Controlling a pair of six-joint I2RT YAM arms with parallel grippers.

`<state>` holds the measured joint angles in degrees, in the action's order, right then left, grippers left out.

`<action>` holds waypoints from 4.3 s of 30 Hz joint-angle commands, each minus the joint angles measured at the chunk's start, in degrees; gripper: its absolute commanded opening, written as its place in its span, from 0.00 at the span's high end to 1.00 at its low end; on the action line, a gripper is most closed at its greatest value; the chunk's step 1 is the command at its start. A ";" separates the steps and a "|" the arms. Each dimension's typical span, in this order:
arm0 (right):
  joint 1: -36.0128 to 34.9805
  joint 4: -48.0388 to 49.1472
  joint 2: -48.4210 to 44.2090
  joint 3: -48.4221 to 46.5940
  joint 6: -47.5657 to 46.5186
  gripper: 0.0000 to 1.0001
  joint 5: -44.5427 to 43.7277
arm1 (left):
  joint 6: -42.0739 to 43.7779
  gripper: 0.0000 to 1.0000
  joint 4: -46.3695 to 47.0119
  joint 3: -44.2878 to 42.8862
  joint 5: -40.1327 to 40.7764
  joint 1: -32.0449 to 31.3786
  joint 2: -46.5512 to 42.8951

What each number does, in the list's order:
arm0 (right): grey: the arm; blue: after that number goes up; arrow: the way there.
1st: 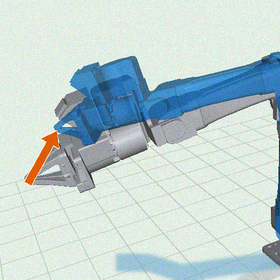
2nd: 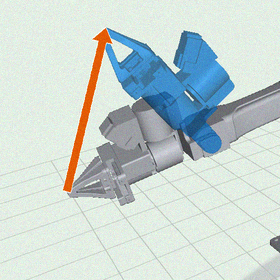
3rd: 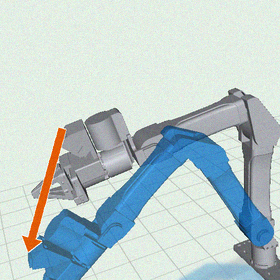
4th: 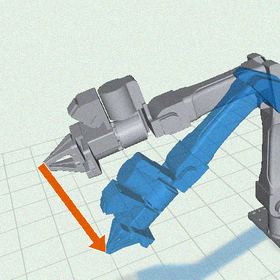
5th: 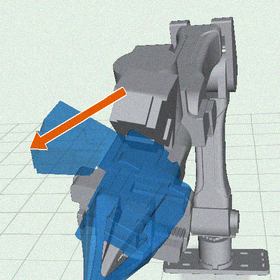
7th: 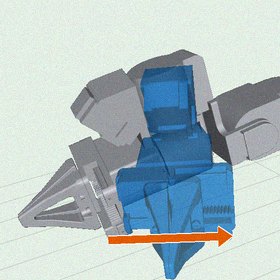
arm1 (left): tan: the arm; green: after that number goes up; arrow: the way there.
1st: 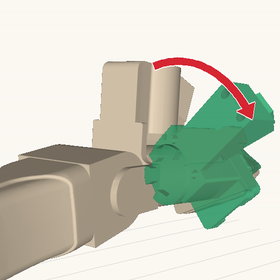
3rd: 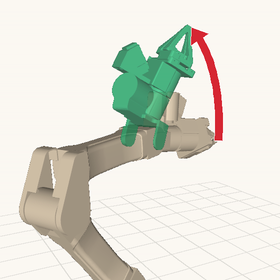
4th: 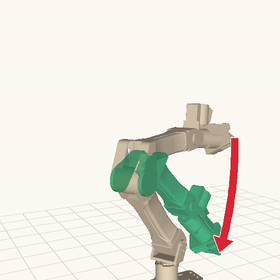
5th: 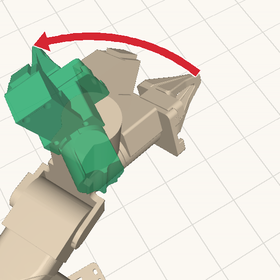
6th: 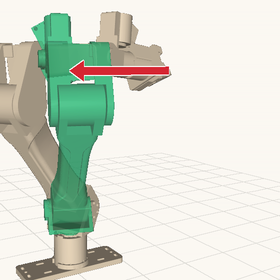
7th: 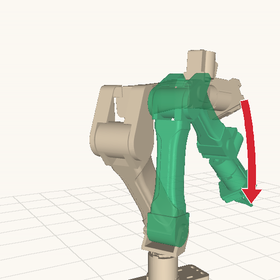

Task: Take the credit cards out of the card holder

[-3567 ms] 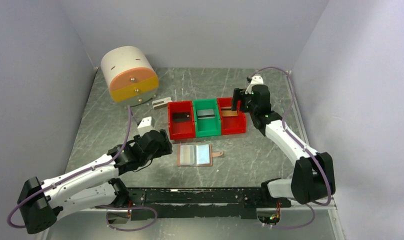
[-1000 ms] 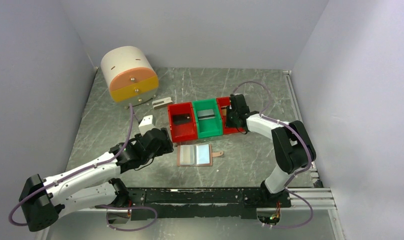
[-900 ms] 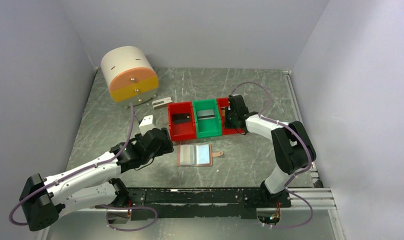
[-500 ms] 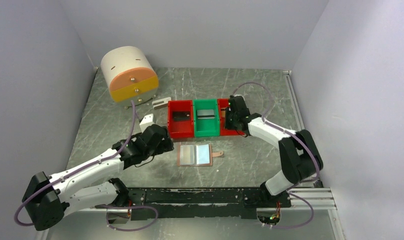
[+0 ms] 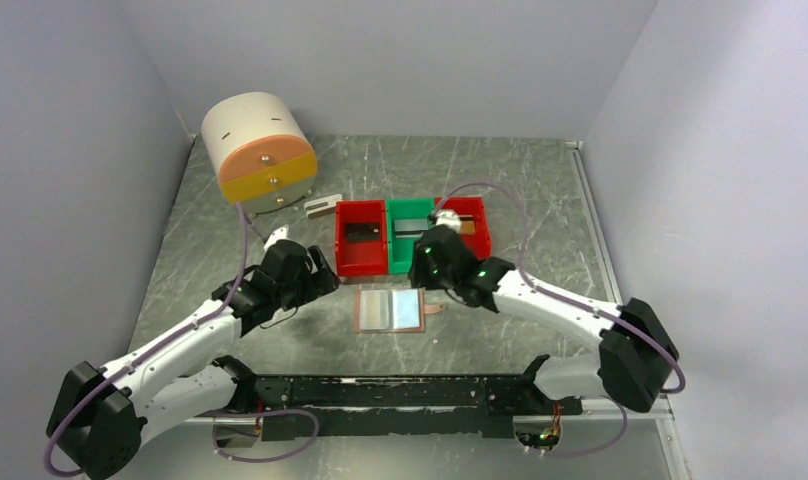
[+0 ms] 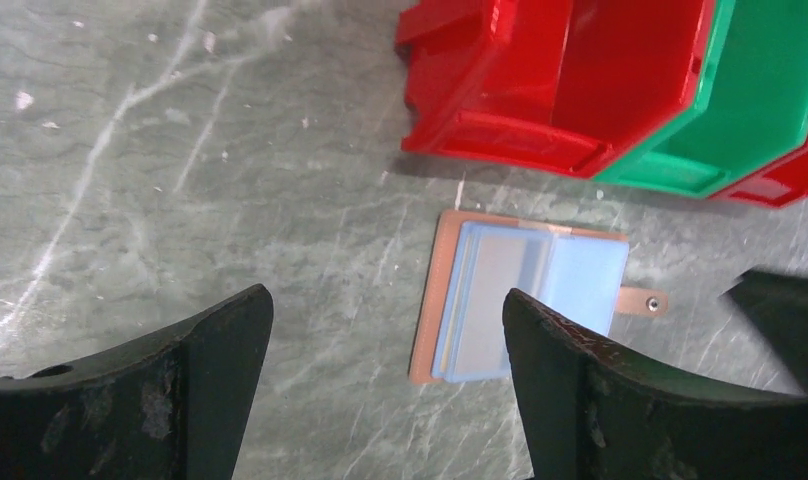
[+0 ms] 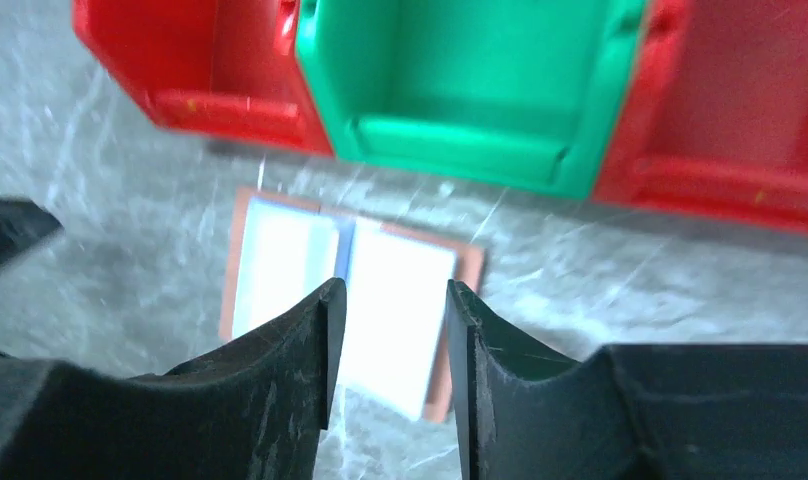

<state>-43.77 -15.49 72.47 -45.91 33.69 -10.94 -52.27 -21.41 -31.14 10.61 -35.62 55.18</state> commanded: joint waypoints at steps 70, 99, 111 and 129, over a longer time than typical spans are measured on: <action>-15.22 8.80 21.58 -2.57 18.89 0.79 -1.62 | 7.23 0.16 8.71 2.62 -14.49 6.00 -2.62; -5.94 24.96 3.92 19.55 25.62 0.69 4.24 | 9.97 0.19 27.26 -6.01 -26.81 -6.44 19.82; -3.11 30.38 0.20 26.08 26.83 0.69 6.46 | 7.10 0.20 37.15 -10.03 -31.93 -8.54 30.62; -0.39 35.08 -5.00 33.02 28.85 0.71 7.55 | 7.46 0.23 41.70 -14.28 -36.11 -11.13 39.56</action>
<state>-45.21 17.67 68.64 -14.50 61.78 -3.53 -45.04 16.86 -43.05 -23.22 -45.82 93.10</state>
